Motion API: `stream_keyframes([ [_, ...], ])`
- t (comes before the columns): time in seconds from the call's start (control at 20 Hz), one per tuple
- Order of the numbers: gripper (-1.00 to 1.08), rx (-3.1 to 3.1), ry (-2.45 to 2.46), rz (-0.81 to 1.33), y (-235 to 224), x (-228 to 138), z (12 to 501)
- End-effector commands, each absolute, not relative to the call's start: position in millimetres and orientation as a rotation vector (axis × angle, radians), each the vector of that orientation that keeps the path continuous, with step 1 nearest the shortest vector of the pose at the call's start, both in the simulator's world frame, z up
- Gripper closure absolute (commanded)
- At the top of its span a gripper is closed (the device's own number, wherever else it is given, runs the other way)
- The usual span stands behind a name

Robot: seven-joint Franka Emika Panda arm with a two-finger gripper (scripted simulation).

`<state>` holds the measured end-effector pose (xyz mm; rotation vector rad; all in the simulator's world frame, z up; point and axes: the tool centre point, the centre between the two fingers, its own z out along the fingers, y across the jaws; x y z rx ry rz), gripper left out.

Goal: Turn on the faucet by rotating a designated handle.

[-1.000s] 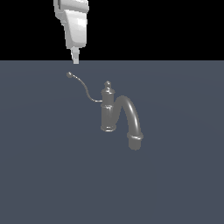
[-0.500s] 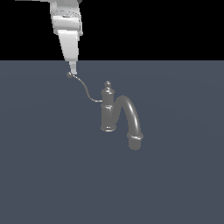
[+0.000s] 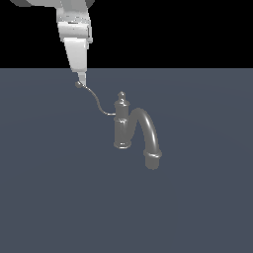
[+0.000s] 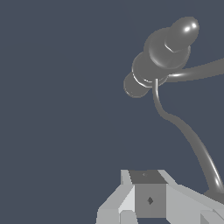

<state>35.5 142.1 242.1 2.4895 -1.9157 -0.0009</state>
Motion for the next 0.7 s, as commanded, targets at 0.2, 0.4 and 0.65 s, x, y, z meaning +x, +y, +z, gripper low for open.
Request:
stream_keyframes([
  [0.2, 1.08, 2.49, -1.916, -0.001, 137.7, 20.4, 242.1],
  [0.4, 1.08, 2.49, -1.916, -0.001, 134.6, 9.4, 242.1],
  [0.65, 1.08, 2.49, -1.916, -0.001, 130.6, -4.5, 242.0],
])
